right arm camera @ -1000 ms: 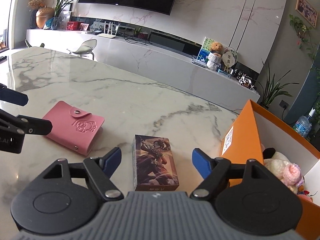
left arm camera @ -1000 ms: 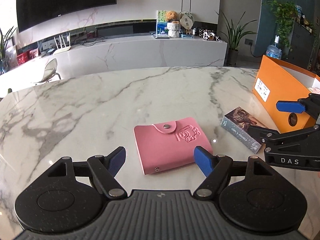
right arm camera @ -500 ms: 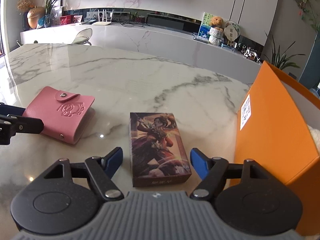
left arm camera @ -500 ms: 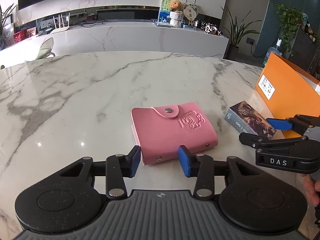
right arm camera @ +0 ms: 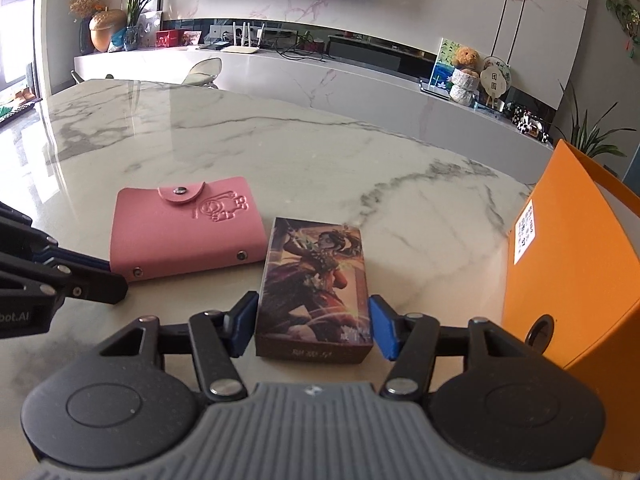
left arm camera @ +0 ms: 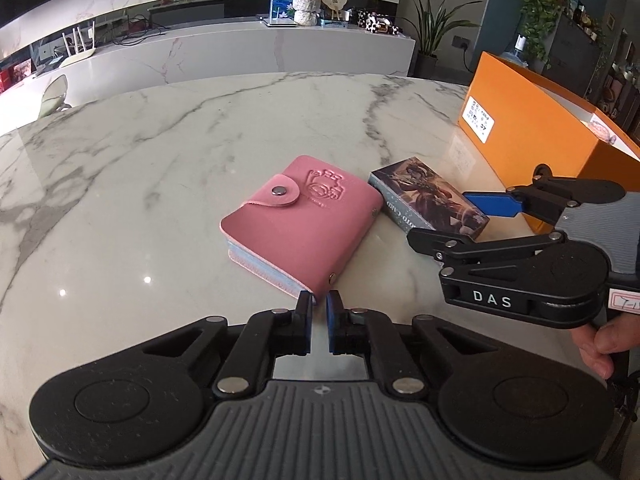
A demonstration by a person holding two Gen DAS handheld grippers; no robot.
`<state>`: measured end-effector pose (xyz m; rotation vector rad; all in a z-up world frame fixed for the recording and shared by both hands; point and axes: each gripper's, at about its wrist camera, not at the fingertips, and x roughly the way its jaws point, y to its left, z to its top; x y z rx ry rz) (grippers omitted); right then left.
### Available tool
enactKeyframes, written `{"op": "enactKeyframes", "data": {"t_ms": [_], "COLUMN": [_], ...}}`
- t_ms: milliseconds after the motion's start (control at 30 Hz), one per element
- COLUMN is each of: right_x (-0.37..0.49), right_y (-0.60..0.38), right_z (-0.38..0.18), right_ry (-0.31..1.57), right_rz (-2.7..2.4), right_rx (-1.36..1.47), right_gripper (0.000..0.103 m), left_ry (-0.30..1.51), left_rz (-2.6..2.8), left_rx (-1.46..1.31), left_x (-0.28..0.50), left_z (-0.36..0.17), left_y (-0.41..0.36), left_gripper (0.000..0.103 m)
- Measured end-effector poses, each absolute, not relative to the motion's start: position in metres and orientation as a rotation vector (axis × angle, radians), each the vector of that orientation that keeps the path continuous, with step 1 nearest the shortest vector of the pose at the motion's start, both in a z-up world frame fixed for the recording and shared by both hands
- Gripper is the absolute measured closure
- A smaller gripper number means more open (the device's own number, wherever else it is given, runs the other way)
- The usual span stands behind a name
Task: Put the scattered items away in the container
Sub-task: 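Grasp the pink card wallet with the left tool while the right tool grasps the card deck box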
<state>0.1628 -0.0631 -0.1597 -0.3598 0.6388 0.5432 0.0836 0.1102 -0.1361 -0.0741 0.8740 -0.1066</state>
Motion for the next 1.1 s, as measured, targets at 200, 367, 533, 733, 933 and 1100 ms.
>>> {"op": "enactKeyframes", "data": {"t_ms": [200, 367, 533, 733, 933, 1100], "right_x": [0.146, 0.133, 0.139, 0.142, 0.145, 0.149], "right_y": [-0.065, -0.066, -0.077, -0.085, -0.084, -0.08], "right_z": [-0.157, -0.156, -0.152, -0.151, -0.153, -0.155], "right_ry": [0.649, 0.642, 0.666, 0.676, 0.675, 0.667], "right_rz": [0.602, 0.597, 0.538, 0.516, 0.523, 0.521], "right_rx": [-0.378, -0.394, -0.349, -0.316, -0.292, -0.294], "right_gripper": [0.042, 0.042, 0.042, 0.042, 0.042, 0.042], "left_ry": [0.891, 0.829, 0.708, 0.684, 0.694, 0.687], "left_rz": [-0.181, -0.132, -0.039, 0.041, 0.066, 0.042], "left_rx": [-0.059, -0.024, 0.045, 0.128, 0.073, 0.042], "left_x": [0.07, 0.055, 0.048, 0.059, 0.075, 0.084], "left_z": [-0.135, -0.124, -0.111, -0.118, -0.127, -0.135], "left_y": [0.091, 0.09, 0.09, 0.092, 0.106, 0.113], "left_gripper": [0.099, 0.088, 0.023, 0.019, 0.018, 0.015]}}
